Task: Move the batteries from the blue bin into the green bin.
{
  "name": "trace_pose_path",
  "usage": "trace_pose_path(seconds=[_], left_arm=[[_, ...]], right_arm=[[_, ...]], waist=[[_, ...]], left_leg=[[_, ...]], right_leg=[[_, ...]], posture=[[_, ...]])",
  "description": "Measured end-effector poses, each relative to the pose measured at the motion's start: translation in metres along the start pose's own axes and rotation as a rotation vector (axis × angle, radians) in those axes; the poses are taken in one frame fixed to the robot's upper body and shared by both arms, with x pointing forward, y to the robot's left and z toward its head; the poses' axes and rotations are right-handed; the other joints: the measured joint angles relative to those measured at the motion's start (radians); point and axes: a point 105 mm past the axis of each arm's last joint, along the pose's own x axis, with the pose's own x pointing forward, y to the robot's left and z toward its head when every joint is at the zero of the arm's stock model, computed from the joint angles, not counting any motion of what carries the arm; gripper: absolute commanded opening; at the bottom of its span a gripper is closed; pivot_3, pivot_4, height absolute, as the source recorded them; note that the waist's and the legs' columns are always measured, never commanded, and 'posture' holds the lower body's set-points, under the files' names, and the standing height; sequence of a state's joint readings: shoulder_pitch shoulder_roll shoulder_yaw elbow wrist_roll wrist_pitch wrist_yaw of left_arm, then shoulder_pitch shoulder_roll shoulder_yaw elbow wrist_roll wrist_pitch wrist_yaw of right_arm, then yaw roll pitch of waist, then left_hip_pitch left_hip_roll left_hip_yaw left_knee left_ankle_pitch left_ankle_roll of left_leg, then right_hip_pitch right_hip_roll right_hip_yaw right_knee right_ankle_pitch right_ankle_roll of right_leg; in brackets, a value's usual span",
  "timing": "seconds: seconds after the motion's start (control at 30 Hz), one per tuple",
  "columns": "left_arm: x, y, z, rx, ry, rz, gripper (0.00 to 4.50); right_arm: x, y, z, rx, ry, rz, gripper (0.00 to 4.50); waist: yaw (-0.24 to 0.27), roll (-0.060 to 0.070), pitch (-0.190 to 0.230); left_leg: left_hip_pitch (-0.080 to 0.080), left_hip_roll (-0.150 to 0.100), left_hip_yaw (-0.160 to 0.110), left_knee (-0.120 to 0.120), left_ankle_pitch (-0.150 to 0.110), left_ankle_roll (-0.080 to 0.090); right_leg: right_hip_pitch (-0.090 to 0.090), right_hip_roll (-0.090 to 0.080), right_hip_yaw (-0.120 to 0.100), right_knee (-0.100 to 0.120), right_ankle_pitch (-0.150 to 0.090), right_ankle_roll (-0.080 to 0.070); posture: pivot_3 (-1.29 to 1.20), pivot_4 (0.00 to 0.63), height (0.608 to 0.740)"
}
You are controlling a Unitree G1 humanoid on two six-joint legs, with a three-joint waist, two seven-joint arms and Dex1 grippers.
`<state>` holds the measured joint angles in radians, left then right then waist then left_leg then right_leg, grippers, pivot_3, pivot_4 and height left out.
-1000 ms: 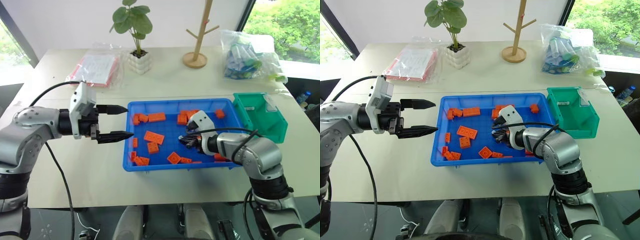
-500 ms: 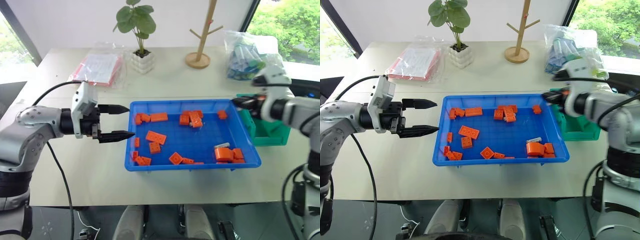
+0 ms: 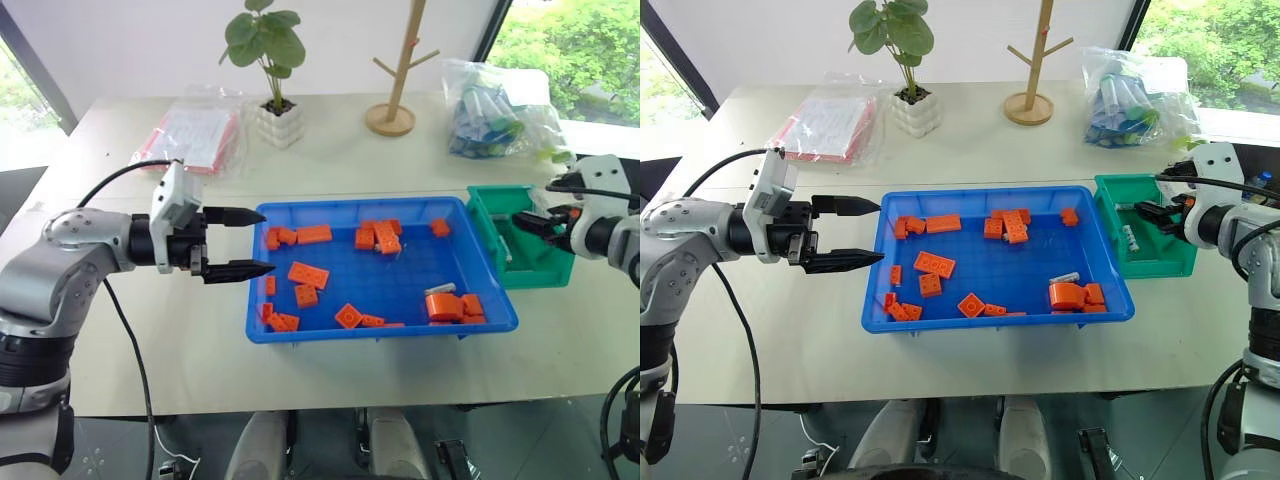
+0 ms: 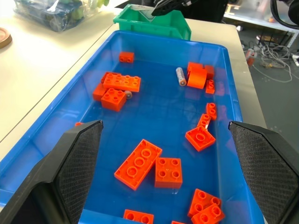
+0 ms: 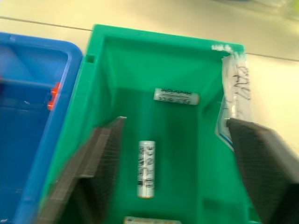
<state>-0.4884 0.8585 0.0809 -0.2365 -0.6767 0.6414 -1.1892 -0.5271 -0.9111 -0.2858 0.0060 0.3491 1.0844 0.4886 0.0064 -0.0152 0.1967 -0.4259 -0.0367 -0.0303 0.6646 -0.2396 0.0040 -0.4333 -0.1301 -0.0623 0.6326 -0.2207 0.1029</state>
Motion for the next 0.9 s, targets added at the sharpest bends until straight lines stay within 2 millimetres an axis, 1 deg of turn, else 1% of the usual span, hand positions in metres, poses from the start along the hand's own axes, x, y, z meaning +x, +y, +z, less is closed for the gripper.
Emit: trace_pose_path(seconds=[0.07, 0.13, 0.17, 0.2, 0.23, 0.27, 0.33, 0.4, 0.47, 0.57, 0.63, 0.9], left_arm=[[0.0, 0.0, 0.0, 0.0, 0.0, 0.0, 4.5], [0.0, 0.0, 0.0, 0.001, 0.0, 0.0, 4.5], [0.0, 0.0, 0.0, 0.0, 0.0, 0.001, 4.5], [0.0, 0.0, 0.0, 0.001, 0.0, 0.001, 4.5], [0.0, 0.0, 0.0, 0.001, 0.0, 0.002, 4.5], [0.0, 0.0, 0.0, 0.002, -0.001, 0.003, 4.5], [0.0, 0.0, 0.0, 0.002, -0.001, 0.004, 4.5], [0.0, 0.001, 0.0, 0.002, -0.001, 0.007, 4.5], [0.0, 0.001, 0.0, 0.002, -0.001, 0.012, 4.5], [0.0, 0.002, 0.0, 0.002, -0.002, 0.015, 4.5], [0.0, 0.002, 0.0, 0.002, -0.002, 0.017, 4.5], [-0.001, 0.003, 0.001, 0.004, -0.004, 0.039, 4.5]], right_arm=[[0.0, 0.002, 0.014, -0.004, -0.037, -0.005, 3.53], [-0.001, 0.012, 0.035, 0.01, -0.1, 0.012, 3.53], [-0.001, 0.022, 0.045, 0.021, -0.126, 0.034, 3.53], [0.0, 0.037, 0.053, 0.03, -0.154, 0.073, 3.53], [0.001, 0.051, 0.057, 0.038, -0.165, 0.108, 3.53], [0.003, 0.068, 0.058, 0.053, -0.168, 0.156, 3.79], [0.008, 0.102, 0.052, 0.084, -0.138, 0.25, 4.41], [0.011, 0.132, 0.044, 0.09, -0.098, 0.325, 4.46], [0.014, 0.152, 0.032, 0.087, -0.051, 0.364, 4.46], [0.021, 0.166, 0.016, 0.102, 0.009, 0.376, 4.46], [0.024, 0.173, 0.01, 0.12, 0.028, 0.38, 4.46], [0.041, 0.179, -0.001, 0.151, 0.072, 0.357, 4.46]], waist=[[-0.002, 0.001, 0.0], [-0.008, 0.0, 0.0], [-0.011, 0.0, 0.0], [-0.015, 0.0, 0.0], [-0.017, 0.0, 0.0], [-0.018, 0.0, 0.0], [-0.018, 0.0, 0.0], [-0.016, 0.0, 0.0], [-0.012, 0.0, 0.0], [-0.012, 0.0, 0.0], [-0.017, 0.0, 0.0], [-0.021, 0.0, 0.0]], left_leg=[[0.0, 0.0, 0.0, 0.0, 0.0, 0.0], [0.0, 0.001, 0.0, 0.0, 0.0, 0.0], [0.0, 0.001, -0.001, 0.0, 0.0, 0.0], [0.0, 0.001, -0.002, 0.0, 0.0, 0.0], [0.0, 0.001, -0.002, 0.0, 0.0, 0.0], [0.0, 0.001, -0.002, 0.0, 0.0, 0.0], [0.0, 0.001, -0.002, 0.0, 0.0, 0.0], [-0.001, 0.001, -0.003, 0.0, 0.0, 0.0], [-0.001, 0.0, -0.003, 0.0, 0.0, 0.0], [0.0, -0.001, -0.002, 0.001, 0.0, 0.0], [0.0, -0.001, -0.002, 0.0, 0.0, 0.0], [0.0, 0.0, -0.002, 0.0, 0.0, 0.0]], right_leg=[[-0.001, 0.0, 0.001, 0.0, 0.0, 0.0], [-0.001, 0.0, 0.0, 0.0, 0.0, 0.0], [-0.001, 0.001, 0.0, 0.0, 0.0, 0.0], [-0.001, 0.001, 0.0, 0.0, 0.0, 0.0], [-0.001, 0.001, 0.0, 0.0, 0.0, 0.0], [-0.001, 0.001, 0.0, 0.001, 0.0, 0.0], [-0.001, 0.001, 0.001, 0.001, 0.0, 0.0], [-0.001, 0.001, 0.001, 0.001, 0.0, 0.0], [-0.001, 0.001, 0.001, 0.001, 0.0, 0.0], [-0.001, 0.001, 0.001, 0.001, 0.0, 0.0], [-0.001, 0.001, 0.001, 0.001, 0.001, 0.001], [-0.002, 0.001, 0.001, 0.002, 0.001, 0.001]], posture=[[0.0, 0.15, 0.692], [0.0, 0.15, 0.692], [0.0, 0.15, 0.692], [0.0, 0.15, 0.692], [0.0, 0.15, 0.692], [0.0, 0.15, 0.692], [0.0, 0.15, 0.692], [0.0, 0.15, 0.692], [0.0, 0.15, 0.692], [0.0, 0.15, 0.692], [0.0, 0.15, 0.692], [0.0, 0.15, 0.692]])
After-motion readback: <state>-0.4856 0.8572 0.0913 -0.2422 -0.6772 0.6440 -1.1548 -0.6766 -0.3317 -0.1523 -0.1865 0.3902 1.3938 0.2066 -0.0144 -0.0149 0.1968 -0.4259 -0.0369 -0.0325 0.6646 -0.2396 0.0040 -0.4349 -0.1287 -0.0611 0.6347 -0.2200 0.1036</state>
